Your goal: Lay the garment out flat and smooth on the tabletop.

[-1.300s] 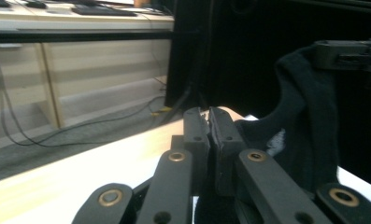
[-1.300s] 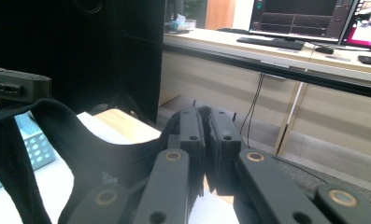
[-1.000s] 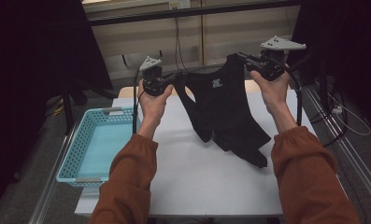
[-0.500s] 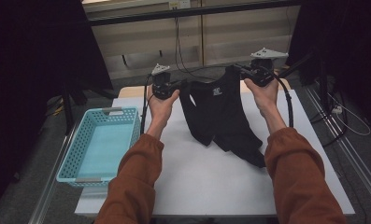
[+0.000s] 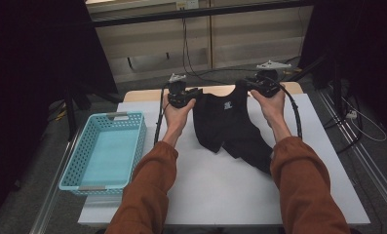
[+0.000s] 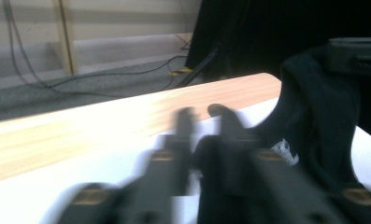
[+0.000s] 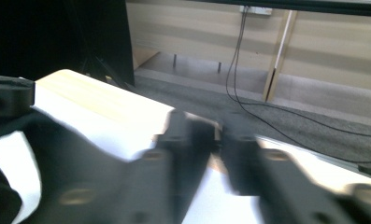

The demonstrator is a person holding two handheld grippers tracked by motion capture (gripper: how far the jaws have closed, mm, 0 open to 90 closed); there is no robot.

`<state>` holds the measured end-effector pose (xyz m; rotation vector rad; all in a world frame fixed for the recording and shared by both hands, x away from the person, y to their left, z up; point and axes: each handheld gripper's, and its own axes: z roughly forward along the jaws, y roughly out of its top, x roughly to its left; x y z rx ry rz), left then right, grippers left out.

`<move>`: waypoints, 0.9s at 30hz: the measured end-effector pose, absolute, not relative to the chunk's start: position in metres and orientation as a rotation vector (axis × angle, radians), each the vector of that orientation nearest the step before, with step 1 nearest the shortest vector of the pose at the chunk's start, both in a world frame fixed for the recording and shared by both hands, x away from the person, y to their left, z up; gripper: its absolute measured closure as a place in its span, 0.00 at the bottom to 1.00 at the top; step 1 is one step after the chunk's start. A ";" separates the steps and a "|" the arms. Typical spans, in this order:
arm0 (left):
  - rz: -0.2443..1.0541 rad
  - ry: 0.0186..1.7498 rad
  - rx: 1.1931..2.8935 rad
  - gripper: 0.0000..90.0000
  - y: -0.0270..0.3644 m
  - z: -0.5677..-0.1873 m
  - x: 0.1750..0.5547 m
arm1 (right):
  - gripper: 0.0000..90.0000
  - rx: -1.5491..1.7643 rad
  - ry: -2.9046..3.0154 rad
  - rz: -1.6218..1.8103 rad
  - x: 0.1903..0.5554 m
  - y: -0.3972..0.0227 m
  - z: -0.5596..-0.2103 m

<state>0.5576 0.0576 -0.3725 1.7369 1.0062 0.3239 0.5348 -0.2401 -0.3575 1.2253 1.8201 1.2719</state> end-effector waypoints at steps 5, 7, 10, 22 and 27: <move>0.319 0.971 1.765 0.55 0.054 -0.375 0.547 | 0.59 1.226 1.824 1.279 0.529 -0.243 -0.361; 0.322 0.956 1.784 0.50 0.054 -0.376 0.541 | 0.58 1.200 1.855 1.274 0.522 -0.243 -0.363; 0.331 0.920 1.807 0.44 0.057 -0.377 0.527 | 0.55 1.153 1.909 1.266 0.507 -0.241 -0.366; 0.345 0.778 1.832 0.22 0.073 -0.380 0.464 | 0.46 1.021 2.011 1.333 0.423 -0.234 -0.374; 0.360 0.736 1.865 0.18 0.079 -0.384 0.442 | 0.53 0.979 2.065 1.327 0.398 -0.232 -0.378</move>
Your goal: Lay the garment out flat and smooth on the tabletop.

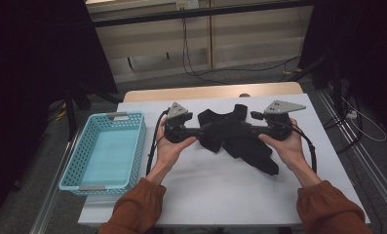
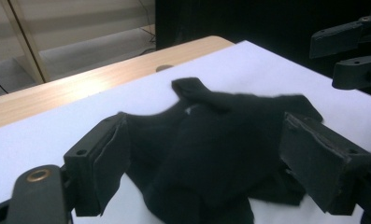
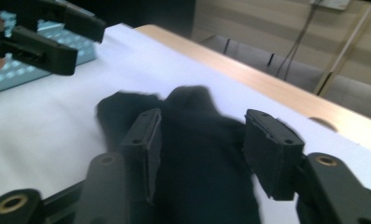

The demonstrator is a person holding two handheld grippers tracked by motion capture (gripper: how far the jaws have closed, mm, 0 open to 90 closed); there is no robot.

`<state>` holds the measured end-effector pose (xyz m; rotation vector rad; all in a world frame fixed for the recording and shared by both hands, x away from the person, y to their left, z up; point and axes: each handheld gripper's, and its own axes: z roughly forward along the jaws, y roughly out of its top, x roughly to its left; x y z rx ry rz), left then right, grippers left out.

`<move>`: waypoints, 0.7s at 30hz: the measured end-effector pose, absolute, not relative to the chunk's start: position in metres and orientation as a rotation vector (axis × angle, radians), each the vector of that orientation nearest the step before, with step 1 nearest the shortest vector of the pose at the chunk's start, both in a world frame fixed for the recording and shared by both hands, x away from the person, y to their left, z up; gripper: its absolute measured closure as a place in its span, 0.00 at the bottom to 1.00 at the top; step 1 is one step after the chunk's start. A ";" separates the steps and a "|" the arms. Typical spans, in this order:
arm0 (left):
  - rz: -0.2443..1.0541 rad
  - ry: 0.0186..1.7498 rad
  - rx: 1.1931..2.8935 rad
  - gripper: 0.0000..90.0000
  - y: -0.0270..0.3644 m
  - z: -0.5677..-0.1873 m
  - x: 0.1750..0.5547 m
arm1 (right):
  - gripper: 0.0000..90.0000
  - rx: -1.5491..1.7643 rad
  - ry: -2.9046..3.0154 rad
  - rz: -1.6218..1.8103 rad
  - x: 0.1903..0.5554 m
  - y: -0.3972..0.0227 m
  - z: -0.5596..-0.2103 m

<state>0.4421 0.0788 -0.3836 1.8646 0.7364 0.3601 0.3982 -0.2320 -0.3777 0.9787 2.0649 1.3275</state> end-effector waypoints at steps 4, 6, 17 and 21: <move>0.392 0.747 1.921 0.10 0.080 -0.392 0.433 | 0.56 0.982 2.096 1.325 0.381 -0.230 -0.387; 0.389 0.756 1.925 0.10 0.082 -0.398 0.430 | 0.58 0.980 2.113 1.308 0.373 -0.228 -0.394; 0.393 0.737 2.011 0.10 0.096 -0.413 0.399 | 0.74 0.952 2.254 1.245 0.345 -0.205 -0.420; 0.390 0.718 1.994 0.10 0.105 -0.412 0.385 | 0.76 0.911 2.302 1.224 0.344 -0.194 -0.425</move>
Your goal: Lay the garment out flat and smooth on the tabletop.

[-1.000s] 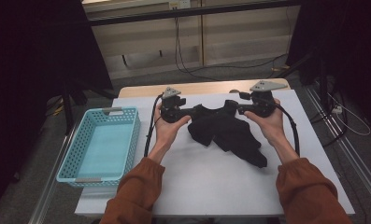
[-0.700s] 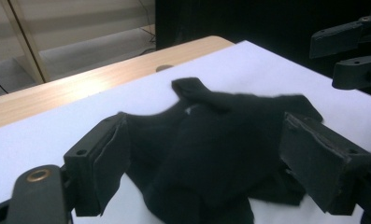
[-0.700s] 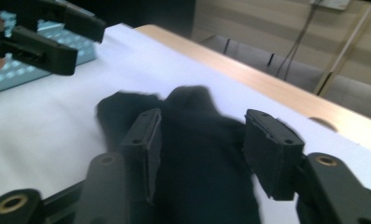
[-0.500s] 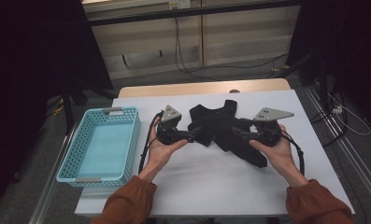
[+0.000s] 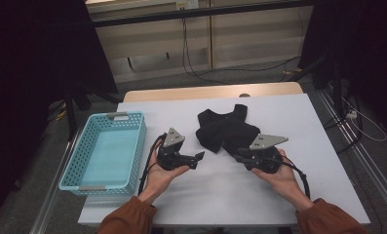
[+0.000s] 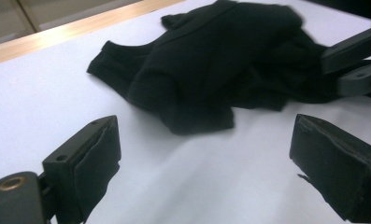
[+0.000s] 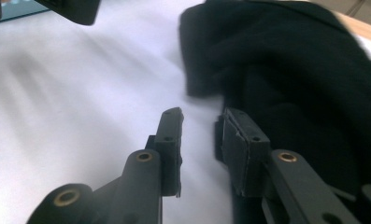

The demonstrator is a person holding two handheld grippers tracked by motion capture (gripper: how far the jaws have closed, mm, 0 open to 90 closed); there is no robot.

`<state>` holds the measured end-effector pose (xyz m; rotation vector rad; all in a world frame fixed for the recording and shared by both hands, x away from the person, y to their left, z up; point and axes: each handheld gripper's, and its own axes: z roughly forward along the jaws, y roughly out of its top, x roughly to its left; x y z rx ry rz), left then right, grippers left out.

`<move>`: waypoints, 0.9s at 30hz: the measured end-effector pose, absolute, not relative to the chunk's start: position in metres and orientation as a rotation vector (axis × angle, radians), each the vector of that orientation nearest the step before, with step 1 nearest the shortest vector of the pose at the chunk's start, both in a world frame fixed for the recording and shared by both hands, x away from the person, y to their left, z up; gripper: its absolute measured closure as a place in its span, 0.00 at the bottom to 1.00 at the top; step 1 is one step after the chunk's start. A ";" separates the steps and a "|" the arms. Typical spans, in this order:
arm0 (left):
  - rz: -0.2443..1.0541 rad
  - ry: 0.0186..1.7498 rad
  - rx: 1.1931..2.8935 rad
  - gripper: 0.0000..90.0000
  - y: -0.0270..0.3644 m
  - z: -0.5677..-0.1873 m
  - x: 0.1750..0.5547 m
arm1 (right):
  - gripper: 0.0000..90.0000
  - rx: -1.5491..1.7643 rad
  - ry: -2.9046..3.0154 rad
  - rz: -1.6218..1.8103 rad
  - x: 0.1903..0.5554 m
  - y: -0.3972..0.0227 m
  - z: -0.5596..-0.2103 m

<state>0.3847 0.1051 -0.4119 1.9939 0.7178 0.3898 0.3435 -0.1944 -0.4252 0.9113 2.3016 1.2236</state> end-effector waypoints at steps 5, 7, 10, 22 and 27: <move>0.382 0.700 2.029 0.10 0.107 -0.421 0.379 | 0.77 0.909 2.318 1.202 0.347 -0.191 -0.430; 0.364 0.710 2.030 0.10 0.106 -0.424 0.380 | 0.76 0.900 2.325 1.188 0.349 -0.188 -0.433; 0.367 0.713 2.047 0.10 0.104 -0.430 0.379 | 0.75 0.871 2.334 1.127 0.352 -0.184 -0.439; 0.348 0.706 2.093 0.10 0.100 -0.439 0.381 | 0.65 0.896 2.264 0.969 0.361 -0.195 -0.445; 0.362 0.692 2.106 0.10 0.096 -0.441 0.380 | 0.61 0.907 2.293 0.870 0.370 -0.191 -0.457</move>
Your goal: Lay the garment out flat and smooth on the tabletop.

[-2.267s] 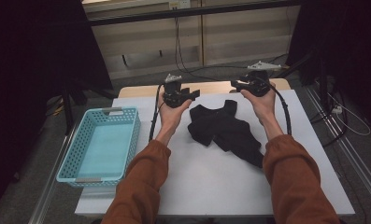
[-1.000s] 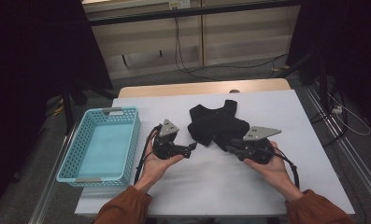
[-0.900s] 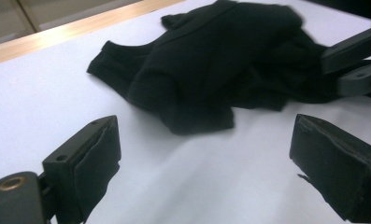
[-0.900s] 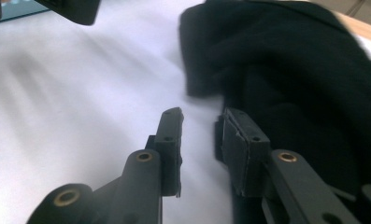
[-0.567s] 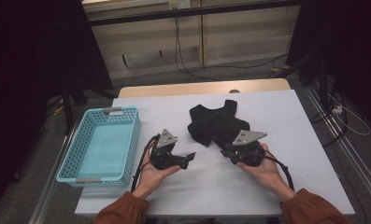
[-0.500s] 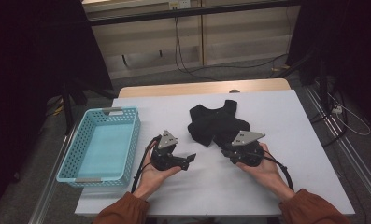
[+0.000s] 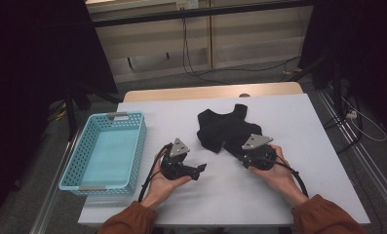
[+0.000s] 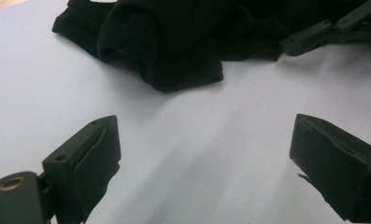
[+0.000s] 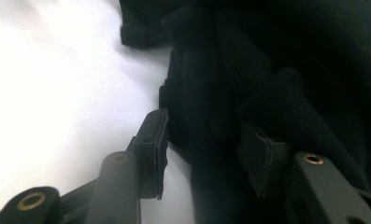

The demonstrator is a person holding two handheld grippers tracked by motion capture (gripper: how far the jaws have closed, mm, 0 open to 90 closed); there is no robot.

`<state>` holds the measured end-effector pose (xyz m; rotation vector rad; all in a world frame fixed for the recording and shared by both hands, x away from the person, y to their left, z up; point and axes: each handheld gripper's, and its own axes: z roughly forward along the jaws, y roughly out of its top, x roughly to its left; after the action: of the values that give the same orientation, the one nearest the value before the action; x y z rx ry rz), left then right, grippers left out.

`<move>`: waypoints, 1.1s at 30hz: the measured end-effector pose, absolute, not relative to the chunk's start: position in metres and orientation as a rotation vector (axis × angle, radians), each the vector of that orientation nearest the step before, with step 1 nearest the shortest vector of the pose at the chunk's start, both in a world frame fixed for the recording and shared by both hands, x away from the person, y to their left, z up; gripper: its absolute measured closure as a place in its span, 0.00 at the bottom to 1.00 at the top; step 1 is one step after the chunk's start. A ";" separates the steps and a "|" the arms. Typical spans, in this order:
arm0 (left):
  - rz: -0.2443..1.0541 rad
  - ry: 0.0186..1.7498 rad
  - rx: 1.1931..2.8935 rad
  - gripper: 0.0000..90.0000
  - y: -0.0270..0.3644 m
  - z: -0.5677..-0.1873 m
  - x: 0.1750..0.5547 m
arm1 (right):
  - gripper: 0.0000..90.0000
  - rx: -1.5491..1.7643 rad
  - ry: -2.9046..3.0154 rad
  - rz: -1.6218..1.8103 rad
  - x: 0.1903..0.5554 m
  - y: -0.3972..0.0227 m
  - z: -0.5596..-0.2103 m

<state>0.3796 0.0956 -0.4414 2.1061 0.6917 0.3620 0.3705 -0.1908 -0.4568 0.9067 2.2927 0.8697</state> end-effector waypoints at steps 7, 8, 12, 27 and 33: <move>0.360 0.675 2.120 0.10 0.092 -0.443 0.378 | 0.90 0.926 2.271 0.892 0.371 -0.192 -0.454; 0.368 0.673 2.121 0.10 0.092 -0.443 0.378 | 0.90 0.927 2.268 0.926 0.371 -0.193 -0.451; 0.370 0.677 2.111 0.11 0.092 -0.443 0.379 | 0.92 0.965 2.263 1.062 0.365 -0.196 -0.437; 0.353 0.630 2.089 0.24 0.084 -0.435 0.376 | 0.93 0.930 2.223 1.362 0.349 -0.196 -0.392; 0.320 0.560 2.061 0.33 0.059 -0.423 0.374 | 0.94 0.941 2.219 1.395 0.351 -0.195 -0.391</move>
<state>0.3739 0.0592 -0.4225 2.0615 0.5599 0.3204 0.3506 -0.1954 -0.3908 0.9410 2.2190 1.3954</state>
